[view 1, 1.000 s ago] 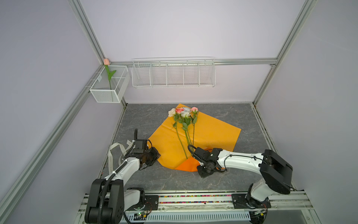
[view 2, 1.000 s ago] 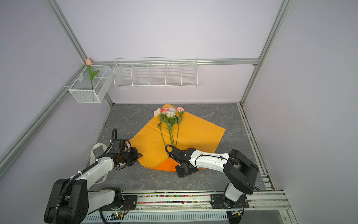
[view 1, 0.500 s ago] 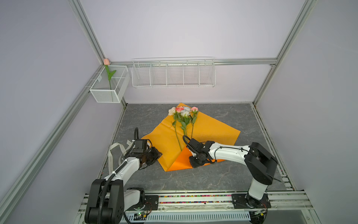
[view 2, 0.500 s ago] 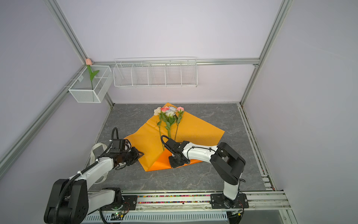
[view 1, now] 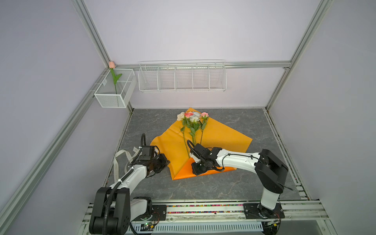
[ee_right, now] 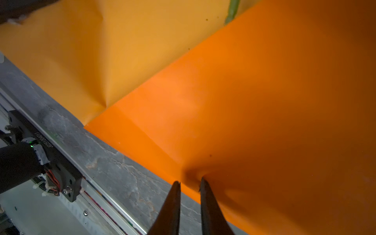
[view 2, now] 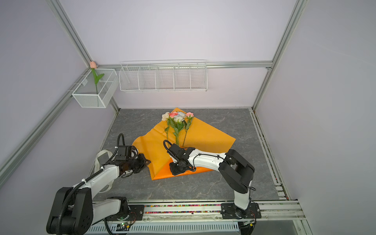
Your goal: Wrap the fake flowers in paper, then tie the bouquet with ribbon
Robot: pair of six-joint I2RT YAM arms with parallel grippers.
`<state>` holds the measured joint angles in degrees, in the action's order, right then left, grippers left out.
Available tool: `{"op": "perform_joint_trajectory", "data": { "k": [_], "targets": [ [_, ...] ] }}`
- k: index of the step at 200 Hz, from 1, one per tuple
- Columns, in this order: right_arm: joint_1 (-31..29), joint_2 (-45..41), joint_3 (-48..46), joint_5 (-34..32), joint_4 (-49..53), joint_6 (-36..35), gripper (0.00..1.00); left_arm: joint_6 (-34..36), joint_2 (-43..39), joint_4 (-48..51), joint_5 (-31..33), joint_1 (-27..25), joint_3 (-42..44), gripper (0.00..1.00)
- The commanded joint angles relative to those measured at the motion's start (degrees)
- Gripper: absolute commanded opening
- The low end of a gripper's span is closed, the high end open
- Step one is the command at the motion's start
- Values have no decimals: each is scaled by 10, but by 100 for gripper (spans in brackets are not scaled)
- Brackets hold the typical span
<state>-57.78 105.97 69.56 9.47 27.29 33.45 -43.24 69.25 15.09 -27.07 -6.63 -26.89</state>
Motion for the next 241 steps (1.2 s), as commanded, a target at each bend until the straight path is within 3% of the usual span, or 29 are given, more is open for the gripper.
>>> {"op": "perform_joint_trajectory", "data": {
  "k": [1,101,135,176,241],
  "targets": [
    [-3,21,10,4,5,8,21,6,-7,3,-8,3,-14,4],
    [5,65,-12,6,-3,-12,18,55,-22,39,-44,-10,-58,3],
    [8,63,-31,9,-22,12,18,67,-25,57,-32,-62,-103,2],
    [13,50,-69,33,-77,52,18,13,-27,-3,-38,-112,-126,1],
    [27,51,-117,65,-148,94,17,-23,49,-52,-39,-184,-190,0]
  ]
}}
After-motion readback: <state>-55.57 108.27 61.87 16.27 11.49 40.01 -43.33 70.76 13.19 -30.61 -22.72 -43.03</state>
